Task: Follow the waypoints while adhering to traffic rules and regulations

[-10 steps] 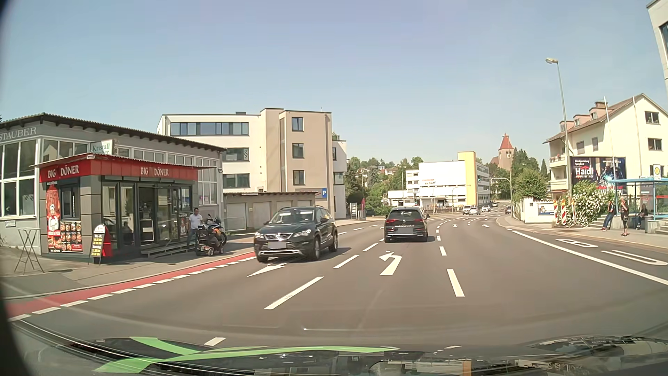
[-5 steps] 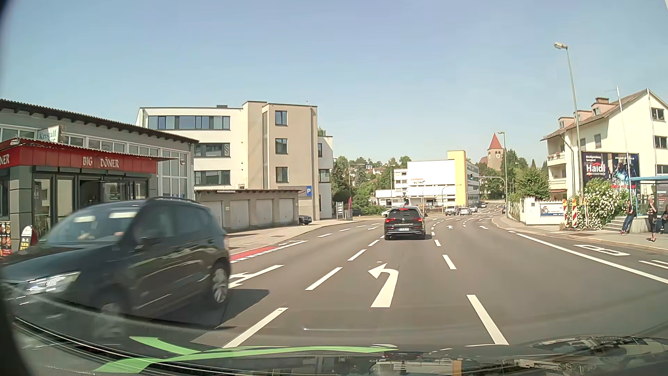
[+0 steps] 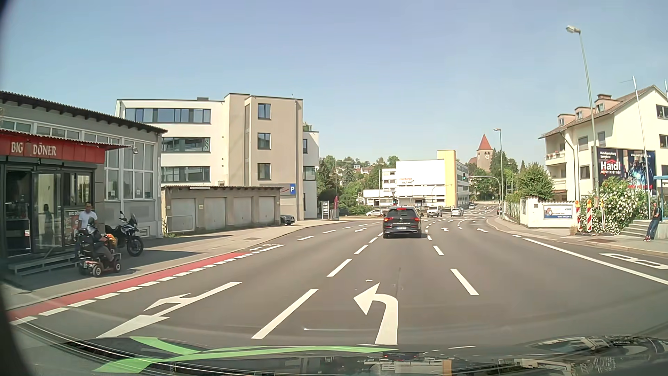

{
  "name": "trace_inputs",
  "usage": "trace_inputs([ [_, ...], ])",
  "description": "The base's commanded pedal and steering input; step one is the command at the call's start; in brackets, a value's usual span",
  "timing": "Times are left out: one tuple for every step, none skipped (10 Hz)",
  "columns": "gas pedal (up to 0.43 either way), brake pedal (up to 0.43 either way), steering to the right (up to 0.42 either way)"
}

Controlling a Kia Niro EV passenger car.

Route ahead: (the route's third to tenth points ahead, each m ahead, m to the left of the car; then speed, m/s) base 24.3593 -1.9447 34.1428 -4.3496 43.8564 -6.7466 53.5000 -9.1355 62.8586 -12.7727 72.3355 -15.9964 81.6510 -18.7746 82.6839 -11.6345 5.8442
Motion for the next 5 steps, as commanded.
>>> trace_inputs([
  [0.000,0.000,0.043],
  [0.000,0.000,0.043],
  [0.000,0.000,0.043],
  [0.020,0.000,0.043],
  [0.047,0.000,0.043],
])
